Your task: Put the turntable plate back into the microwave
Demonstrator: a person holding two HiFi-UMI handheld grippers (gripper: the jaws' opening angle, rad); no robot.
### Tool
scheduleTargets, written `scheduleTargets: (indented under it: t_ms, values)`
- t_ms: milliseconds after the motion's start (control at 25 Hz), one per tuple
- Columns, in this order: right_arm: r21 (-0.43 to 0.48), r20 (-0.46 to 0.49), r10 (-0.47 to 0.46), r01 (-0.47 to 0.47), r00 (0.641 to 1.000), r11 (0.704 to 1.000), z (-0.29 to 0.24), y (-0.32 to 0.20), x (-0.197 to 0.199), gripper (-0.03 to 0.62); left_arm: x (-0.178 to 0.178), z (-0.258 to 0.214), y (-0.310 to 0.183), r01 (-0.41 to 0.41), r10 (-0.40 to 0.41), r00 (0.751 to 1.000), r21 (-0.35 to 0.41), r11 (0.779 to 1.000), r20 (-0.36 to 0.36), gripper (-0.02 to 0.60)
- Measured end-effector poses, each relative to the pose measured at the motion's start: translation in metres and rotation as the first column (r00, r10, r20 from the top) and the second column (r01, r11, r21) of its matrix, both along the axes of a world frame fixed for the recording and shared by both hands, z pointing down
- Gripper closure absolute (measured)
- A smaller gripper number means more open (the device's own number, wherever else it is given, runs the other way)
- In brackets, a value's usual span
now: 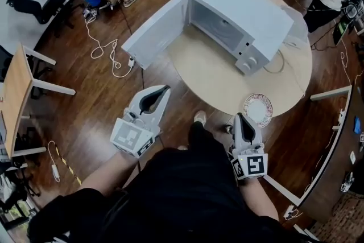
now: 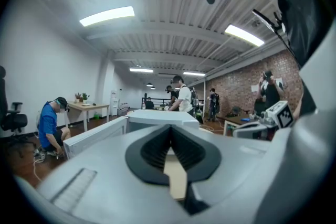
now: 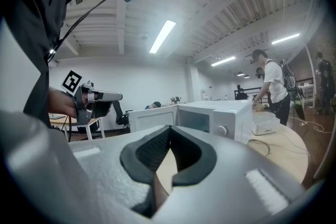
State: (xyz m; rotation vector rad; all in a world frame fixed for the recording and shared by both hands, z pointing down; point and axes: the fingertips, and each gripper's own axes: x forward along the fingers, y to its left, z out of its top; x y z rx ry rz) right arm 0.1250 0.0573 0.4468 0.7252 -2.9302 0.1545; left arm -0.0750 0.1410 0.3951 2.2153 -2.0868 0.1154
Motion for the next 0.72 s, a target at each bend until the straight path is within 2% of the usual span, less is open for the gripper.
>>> scheduleTargets:
  t_ms: [160,320,480,720]
  values:
    - [-0.012,0.046,0.032,-0.031,0.998,0.999,-0.004,-0.038,-0.006,0.592,-0.007,-0.016,-0.037,-0.012,0.012,0.999,-0.005,1.000,0.046,0.577]
    - [-0.049,0.093,0.069,-0.065,0.993,0.997,0.001,-0.068,-0.004,0.592,-0.007,-0.021,-0.077,-0.025,0.028,0.997,-0.048,0.999,0.074,0.577]
    - [-0.066,0.099,0.107,-0.101,0.989,0.993,0.012,-0.090,0.003,0.592,0.006,-0.018,-0.109,-0.093,0.098,0.994,-0.074,0.993,0.057,0.577]
    - [-0.084,0.102,0.116,-0.107,0.988,0.991,0.022,-0.115,-0.002,0.592,-0.001,-0.019,-0.143,-0.088,0.089,0.996,-0.059,0.994,0.011,0.577]
